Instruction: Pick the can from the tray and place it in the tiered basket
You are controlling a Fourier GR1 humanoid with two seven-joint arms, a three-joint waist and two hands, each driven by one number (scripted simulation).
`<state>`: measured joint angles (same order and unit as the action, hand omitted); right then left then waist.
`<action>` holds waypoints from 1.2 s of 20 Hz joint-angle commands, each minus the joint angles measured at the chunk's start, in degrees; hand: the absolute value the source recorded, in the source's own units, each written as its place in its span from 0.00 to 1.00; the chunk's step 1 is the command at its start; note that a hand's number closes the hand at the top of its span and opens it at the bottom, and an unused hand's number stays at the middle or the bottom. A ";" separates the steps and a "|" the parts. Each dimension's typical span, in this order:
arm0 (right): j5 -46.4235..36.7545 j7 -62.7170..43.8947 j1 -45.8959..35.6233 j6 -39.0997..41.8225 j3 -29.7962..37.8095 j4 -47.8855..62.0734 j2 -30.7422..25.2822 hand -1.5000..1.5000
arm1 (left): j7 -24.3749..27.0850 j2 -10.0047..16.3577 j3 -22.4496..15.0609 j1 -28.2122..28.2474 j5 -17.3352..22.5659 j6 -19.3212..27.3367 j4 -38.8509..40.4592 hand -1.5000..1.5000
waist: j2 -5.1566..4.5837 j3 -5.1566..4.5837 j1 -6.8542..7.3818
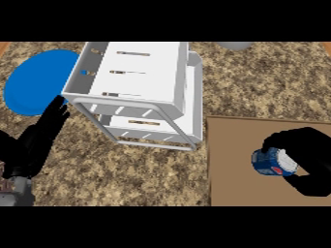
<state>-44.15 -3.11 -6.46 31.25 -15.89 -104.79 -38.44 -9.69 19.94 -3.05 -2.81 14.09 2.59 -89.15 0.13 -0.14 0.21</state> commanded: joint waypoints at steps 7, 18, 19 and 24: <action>-10.52 8.92 -0.76 -3.03 -1.69 2.42 1.55 1.00 | 1.06 -2.37 2.24 -0.57 -2.19 -2.56 2.84 0.50 | -0.14 0.13 -0.20; -9.98 9.42 -4.44 -24.17 16.35 24.36 5.94 1.00 | -2.64 -2.80 1.51 -1.38 -2.49 -1.66 -1.86 0.50 | -0.41 0.29 0.84; -6.98 11.51 -4.04 -25.09 19.01 22.56 5.60 1.00 | -1.78 -1.73 2.97 -1.62 -1.42 -3.46 1.29 0.50 | -0.34 0.23 0.09; 8.53 16.18 -7.80 -24.99 26.81 18.50 11.33 1.00 | -2.81 -2.71 2.50 -2.03 -2.95 -0.96 -0.15 0.50 | -0.03 0.28 -0.75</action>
<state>-44.86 9.28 -12.14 7.47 5.21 -86.24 -30.31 -11.28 17.67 -0.36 -3.68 11.91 0.42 -89.28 0.01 0.05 0.10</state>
